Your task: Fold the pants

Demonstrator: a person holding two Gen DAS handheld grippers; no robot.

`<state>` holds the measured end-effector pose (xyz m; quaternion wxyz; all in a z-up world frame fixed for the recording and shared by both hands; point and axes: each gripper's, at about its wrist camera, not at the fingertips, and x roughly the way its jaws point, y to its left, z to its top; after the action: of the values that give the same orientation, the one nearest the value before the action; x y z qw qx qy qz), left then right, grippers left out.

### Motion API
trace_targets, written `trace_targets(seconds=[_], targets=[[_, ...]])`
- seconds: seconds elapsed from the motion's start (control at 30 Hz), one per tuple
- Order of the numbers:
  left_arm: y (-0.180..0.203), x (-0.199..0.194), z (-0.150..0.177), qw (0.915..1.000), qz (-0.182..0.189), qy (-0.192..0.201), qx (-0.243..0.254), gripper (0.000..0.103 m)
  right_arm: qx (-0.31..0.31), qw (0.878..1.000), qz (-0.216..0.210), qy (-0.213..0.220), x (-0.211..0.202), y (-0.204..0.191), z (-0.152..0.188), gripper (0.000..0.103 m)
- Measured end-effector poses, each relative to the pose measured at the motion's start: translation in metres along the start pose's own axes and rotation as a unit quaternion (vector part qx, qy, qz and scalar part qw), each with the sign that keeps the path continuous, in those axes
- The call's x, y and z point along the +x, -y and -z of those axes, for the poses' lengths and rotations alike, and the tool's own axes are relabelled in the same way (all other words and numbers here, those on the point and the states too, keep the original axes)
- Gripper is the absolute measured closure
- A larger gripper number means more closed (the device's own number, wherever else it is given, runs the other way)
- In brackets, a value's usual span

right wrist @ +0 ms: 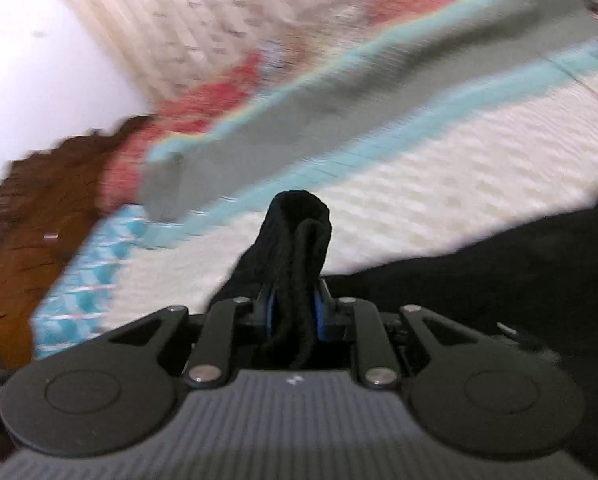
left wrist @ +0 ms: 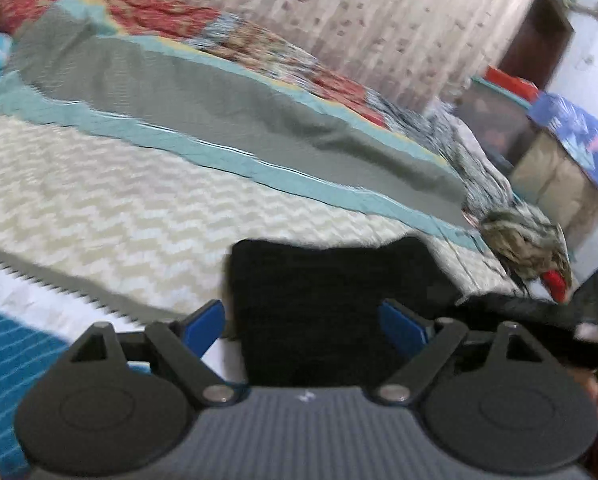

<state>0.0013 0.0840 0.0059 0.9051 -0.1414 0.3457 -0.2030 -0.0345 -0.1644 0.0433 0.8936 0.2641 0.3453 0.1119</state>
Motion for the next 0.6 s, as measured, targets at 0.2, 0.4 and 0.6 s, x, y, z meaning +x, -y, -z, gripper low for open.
trace_targets(seconds=[0.2,0.4,0.6], targets=[[0.037,0.040,0.001,0.9979,0.017,-0.055,0.028,0.029,0.073,0.996,0.045,-0.034,0.002,0.034,0.010,0.061],[0.079,0.053,-0.019,0.9946,0.061,-0.040,0.074,0.030,0.055,0.988,0.060,0.127,-0.085,0.049,-0.015,0.061],[0.099,0.128,0.015,0.9797,0.057,-0.165,0.098,0.045,0.131,0.964,0.154,0.172,-0.131,0.120,0.012,0.050]])
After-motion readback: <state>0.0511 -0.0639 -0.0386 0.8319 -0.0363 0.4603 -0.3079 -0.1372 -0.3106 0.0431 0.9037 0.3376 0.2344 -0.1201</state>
